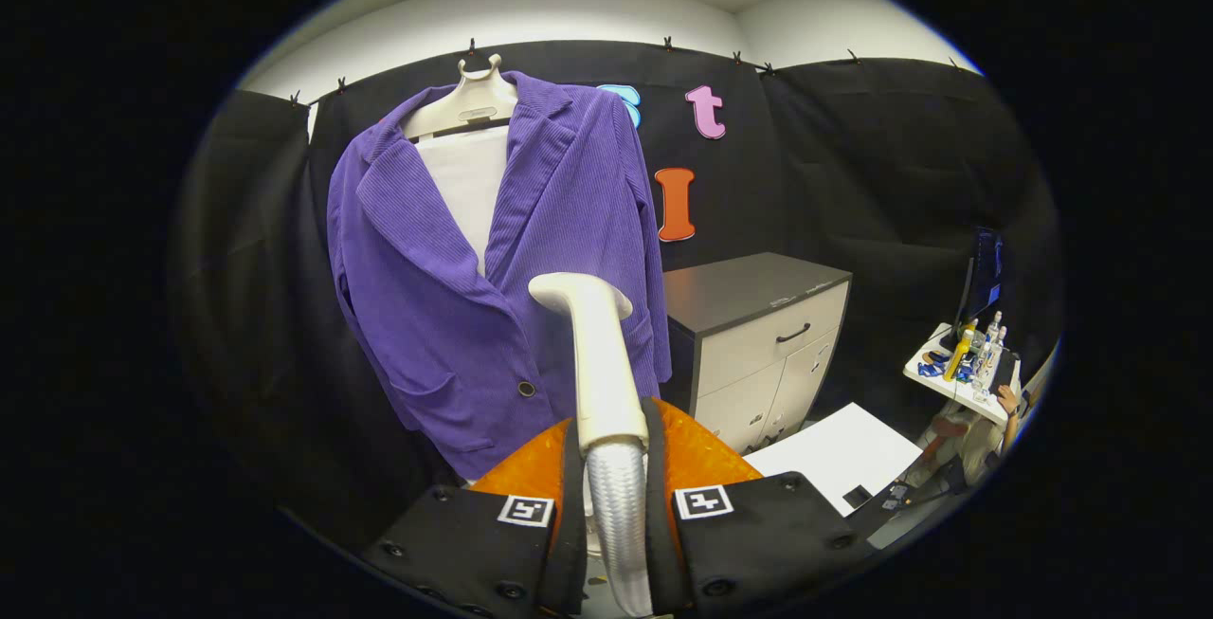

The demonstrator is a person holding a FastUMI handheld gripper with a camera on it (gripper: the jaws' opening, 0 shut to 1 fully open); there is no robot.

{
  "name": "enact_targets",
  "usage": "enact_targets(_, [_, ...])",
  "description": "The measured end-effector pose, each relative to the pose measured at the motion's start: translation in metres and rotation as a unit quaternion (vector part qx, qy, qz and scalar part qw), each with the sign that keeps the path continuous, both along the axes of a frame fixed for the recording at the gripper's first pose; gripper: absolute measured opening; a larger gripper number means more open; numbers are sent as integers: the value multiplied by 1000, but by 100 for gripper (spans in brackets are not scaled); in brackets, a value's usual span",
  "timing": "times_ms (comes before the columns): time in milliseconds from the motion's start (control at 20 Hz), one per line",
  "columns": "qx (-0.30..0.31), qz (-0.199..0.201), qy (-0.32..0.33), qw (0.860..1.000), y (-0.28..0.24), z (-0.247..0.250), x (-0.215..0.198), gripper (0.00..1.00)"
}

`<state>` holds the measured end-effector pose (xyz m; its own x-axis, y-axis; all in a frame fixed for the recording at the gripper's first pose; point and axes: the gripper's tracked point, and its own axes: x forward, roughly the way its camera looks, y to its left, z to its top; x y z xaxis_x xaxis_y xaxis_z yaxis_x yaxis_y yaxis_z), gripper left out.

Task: Iron the clothes twice with a garment steamer, once on the left side and once on the right side.

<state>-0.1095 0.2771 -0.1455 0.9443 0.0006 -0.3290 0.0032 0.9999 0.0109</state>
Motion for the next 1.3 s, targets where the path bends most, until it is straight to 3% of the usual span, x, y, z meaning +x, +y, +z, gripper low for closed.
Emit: enact_targets(1300, [-21, -19, 122, 992, -11, -125, -24, 34])
